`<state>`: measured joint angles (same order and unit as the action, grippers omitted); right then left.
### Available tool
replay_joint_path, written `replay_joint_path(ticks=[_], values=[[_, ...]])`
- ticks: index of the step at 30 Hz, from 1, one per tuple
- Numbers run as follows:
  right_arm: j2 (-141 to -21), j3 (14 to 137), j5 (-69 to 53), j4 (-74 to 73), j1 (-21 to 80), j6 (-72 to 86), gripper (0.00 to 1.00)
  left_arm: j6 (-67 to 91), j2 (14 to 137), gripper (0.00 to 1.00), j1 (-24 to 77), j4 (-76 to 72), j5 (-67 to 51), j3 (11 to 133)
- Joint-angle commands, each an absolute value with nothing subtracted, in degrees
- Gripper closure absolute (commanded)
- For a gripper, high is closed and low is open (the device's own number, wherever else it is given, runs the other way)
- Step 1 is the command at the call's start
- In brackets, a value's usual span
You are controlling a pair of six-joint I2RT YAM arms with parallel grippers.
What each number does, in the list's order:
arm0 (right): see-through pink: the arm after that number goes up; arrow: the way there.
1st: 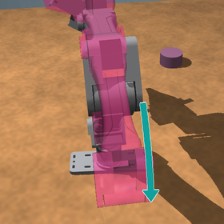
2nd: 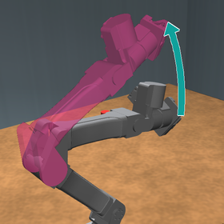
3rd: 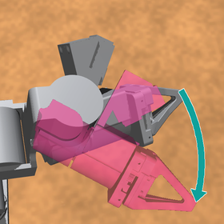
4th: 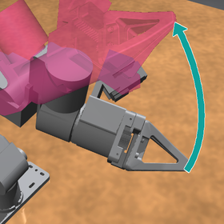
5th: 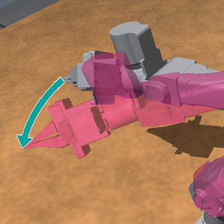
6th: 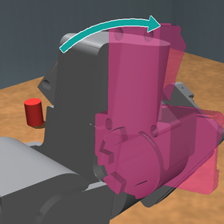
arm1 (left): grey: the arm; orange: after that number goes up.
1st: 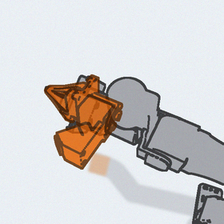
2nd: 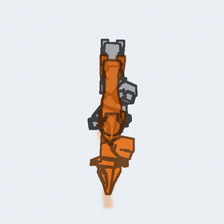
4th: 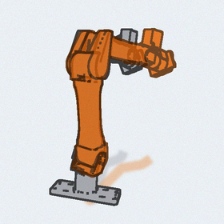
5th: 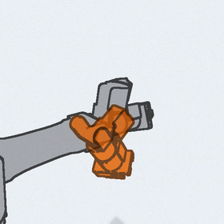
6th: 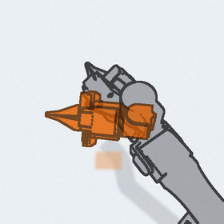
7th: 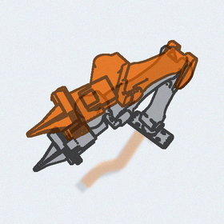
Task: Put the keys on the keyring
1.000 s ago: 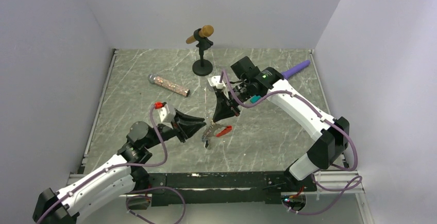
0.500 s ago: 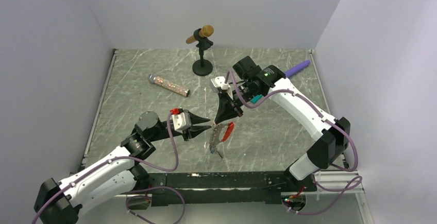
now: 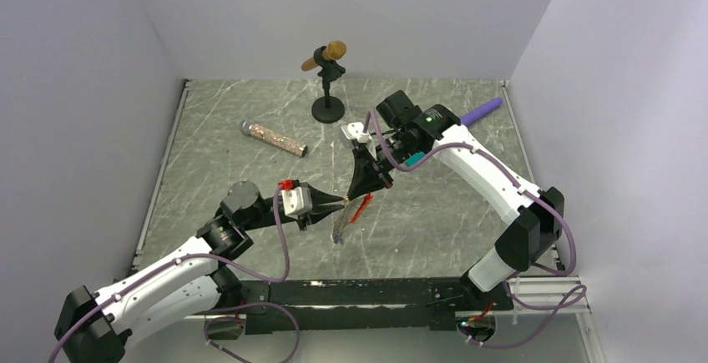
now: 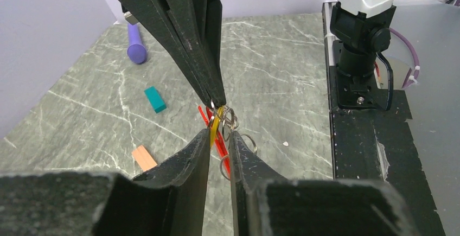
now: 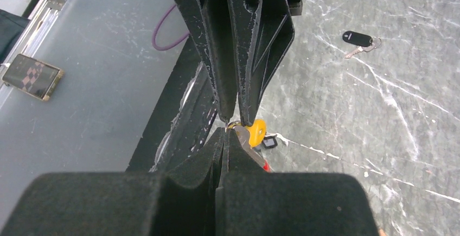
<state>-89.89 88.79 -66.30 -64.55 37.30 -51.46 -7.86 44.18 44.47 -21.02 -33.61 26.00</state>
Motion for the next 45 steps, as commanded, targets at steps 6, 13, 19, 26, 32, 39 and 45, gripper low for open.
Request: replay_joint_path(ticks=[6, 13, 19, 26, 32, 39, 45], values=[[-88.81, 90.09, -69.12, -62.52, 36.88, -50.68, 1.0, -5.45, 38.93, 0.73, 44.77, -20.8, -28.66, 24.15], [-89.32, 90.61, -69.29, -62.68, 36.84, -50.4, 1.0, -3.72, 40.34, 0.76, 44.82, -21.8, -30.21, 24.57], [-88.89, 89.94, -68.97, -61.8, 36.89, -49.66, 1.0, -3.5, 44.56, 0.77, 45.84, -23.28, -30.94, 26.39], [-89.21, 90.11, -69.19, -61.89, 36.9, -49.67, 1.0, -2.93, 45.83, 0.72, 46.66, -24.25, -28.96, 26.74], [-89.41, 89.92, -69.28, -61.83, 36.91, -49.66, 1.0, -1.87, 45.55, 0.71, 46.67, -25.12, -27.03, 26.42], [-89.52, 90.09, -69.19, -61.7, 36.89, -49.44, 1.0, -1.1, 46.78, 0.75, 46.67, -25.78, -27.27, 27.38], [-89.35, 89.62, -68.65, -60.49, 36.89, -48.08, 1.0, -0.42, 46.94, 0.77, 46.62, -26.72, -27.71, 27.56]])
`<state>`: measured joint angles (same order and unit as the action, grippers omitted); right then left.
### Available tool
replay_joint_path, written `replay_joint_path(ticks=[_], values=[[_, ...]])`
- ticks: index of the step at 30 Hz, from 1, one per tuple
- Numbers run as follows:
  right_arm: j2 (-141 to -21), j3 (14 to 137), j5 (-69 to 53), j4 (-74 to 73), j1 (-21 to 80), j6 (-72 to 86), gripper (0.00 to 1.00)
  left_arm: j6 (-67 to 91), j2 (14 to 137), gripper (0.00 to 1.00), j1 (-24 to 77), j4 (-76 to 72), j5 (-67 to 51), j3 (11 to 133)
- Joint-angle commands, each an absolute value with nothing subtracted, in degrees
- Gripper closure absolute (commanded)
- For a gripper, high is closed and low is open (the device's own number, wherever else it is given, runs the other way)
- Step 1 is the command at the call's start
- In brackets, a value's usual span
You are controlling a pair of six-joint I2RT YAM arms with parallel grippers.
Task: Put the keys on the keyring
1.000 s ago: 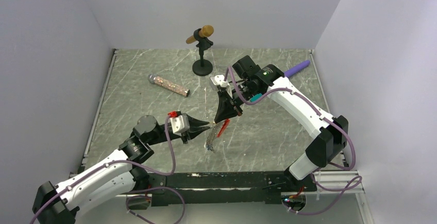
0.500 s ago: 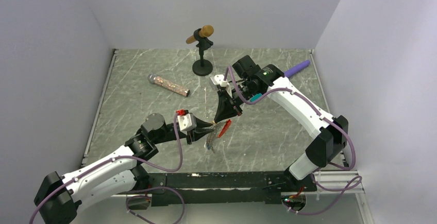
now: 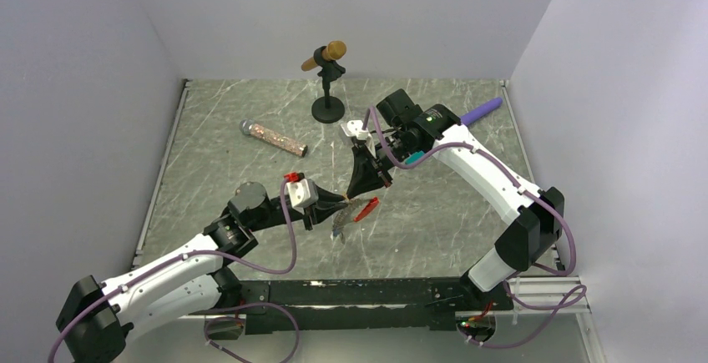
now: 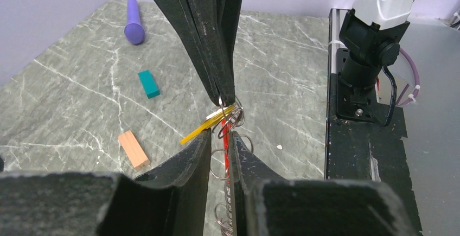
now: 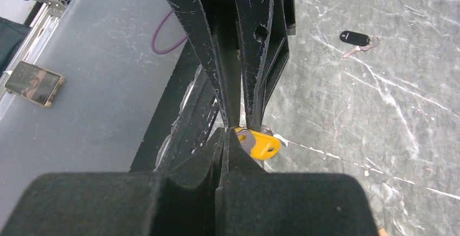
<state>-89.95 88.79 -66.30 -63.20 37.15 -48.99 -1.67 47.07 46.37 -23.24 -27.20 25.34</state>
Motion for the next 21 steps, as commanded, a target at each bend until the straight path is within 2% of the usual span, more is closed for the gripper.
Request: replay_joint_path(ticks=[1, 12, 21], values=[[-89.26, 89.56, -68.58, -60.27, 36.89, -47.92, 1.0, -0.43, 46.86, 0.77, 46.64, -26.84, -27.73, 27.44], [-89.04, 89.04, -68.4, -59.68, 36.91, -47.38, 1.0, 2.57, 46.93, 0.77, 46.65, -29.28, -28.13, 27.3], [-88.51, 88.59, -68.19, -59.0, 36.87, -46.85, 1.0, 2.33, 46.87, 0.92, 46.66, -25.77, -27.98, 28.08]])
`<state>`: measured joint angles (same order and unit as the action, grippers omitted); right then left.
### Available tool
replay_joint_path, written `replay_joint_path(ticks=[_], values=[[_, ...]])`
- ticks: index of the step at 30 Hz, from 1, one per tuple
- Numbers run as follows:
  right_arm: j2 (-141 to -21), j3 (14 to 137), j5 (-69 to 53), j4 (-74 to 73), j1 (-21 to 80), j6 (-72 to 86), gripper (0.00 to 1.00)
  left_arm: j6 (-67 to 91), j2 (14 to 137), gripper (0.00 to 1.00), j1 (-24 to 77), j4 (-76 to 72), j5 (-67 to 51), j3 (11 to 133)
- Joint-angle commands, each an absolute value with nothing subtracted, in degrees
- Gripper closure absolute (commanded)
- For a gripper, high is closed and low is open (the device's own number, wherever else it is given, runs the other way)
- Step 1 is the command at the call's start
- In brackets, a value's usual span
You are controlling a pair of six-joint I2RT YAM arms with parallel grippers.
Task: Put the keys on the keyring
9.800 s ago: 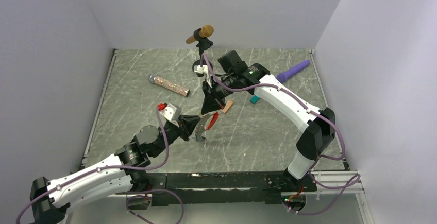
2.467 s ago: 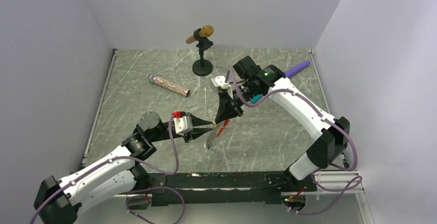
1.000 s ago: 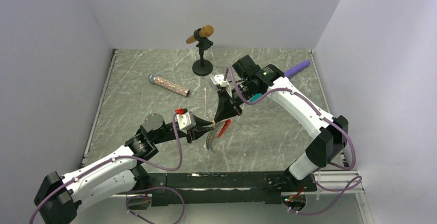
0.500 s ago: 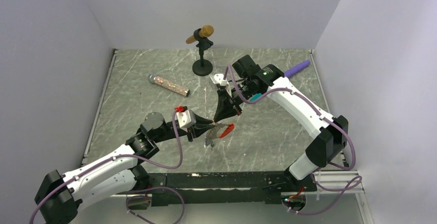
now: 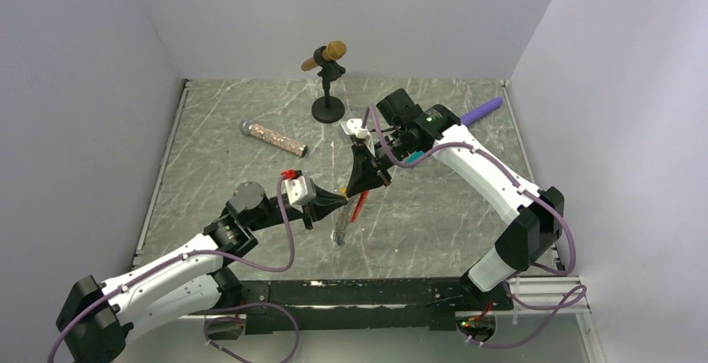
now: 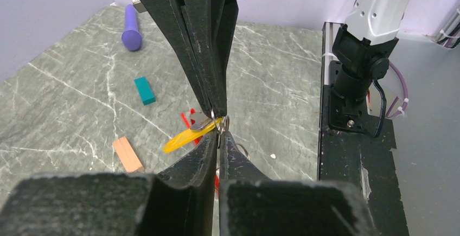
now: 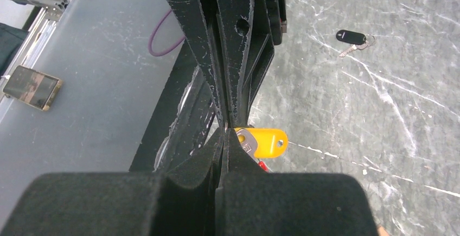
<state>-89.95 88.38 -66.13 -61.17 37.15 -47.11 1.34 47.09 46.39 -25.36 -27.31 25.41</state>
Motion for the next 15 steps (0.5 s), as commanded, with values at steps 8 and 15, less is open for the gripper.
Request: replay_joint_path(ticks=[8, 15], values=[[-88.45, 89.17, -68.25, -62.26, 36.83, -51.53, 1.0, 3.12, 44.79, 1.0, 46.63, -24.5, -27.41, 27.28], [-87.03, 88.95, -67.24, -67.14, 36.82, -60.1, 1.0, 6.31, 42.63, 1.0, 44.43, -27.61, -30.87, 25.33]])
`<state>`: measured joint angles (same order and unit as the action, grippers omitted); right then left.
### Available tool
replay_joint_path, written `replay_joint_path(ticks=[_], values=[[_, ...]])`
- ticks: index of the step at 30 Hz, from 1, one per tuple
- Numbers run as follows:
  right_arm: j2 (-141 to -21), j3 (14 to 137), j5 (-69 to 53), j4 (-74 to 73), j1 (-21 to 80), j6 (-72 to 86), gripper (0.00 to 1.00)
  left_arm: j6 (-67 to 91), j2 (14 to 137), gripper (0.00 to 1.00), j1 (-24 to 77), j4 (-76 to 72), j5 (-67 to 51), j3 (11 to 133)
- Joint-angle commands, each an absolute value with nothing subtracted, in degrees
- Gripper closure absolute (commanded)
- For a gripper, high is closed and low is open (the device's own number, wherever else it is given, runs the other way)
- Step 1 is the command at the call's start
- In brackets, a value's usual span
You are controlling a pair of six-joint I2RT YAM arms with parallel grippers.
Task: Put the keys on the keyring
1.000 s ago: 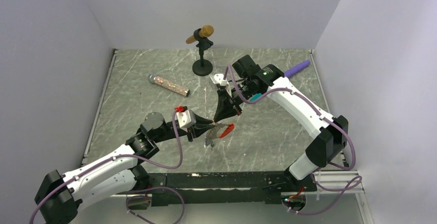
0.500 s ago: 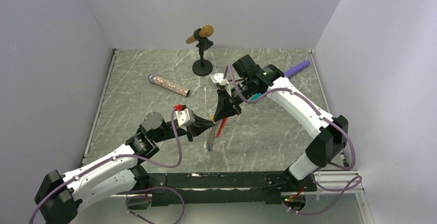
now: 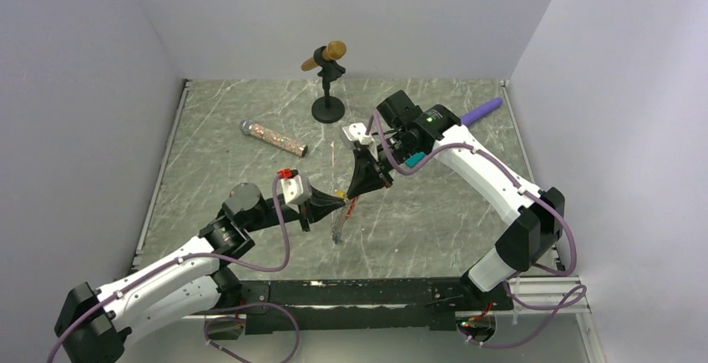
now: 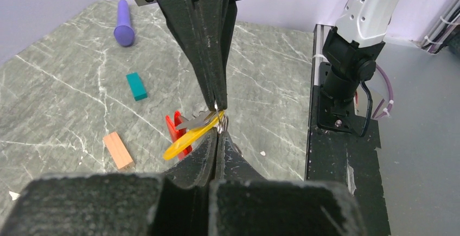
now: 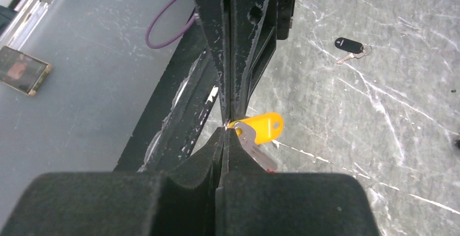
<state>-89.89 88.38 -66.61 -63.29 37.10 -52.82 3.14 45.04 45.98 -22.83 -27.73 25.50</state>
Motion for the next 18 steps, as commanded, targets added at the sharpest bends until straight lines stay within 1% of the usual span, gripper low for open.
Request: replay_joint_path(ticks=[1, 10, 18], values=[[-86.75, 88.7, -67.05, -67.49, 36.8, -61.1, 1.0, 7.07, 42.32, 1.0, 43.85, -28.25, -31.47, 24.97], [-84.69, 84.88, -65.68, -67.11, 36.9, -66.0, 1.0, 14.65, 42.26, 1.0, 40.59, -37.21, -34.88, 22.08], [-83.29, 81.08, -63.74, -62.89, 36.94, -64.69, 1.0, 31.21, 48.75, 1.0, 39.2, -58.92, -34.61, 17.63]])
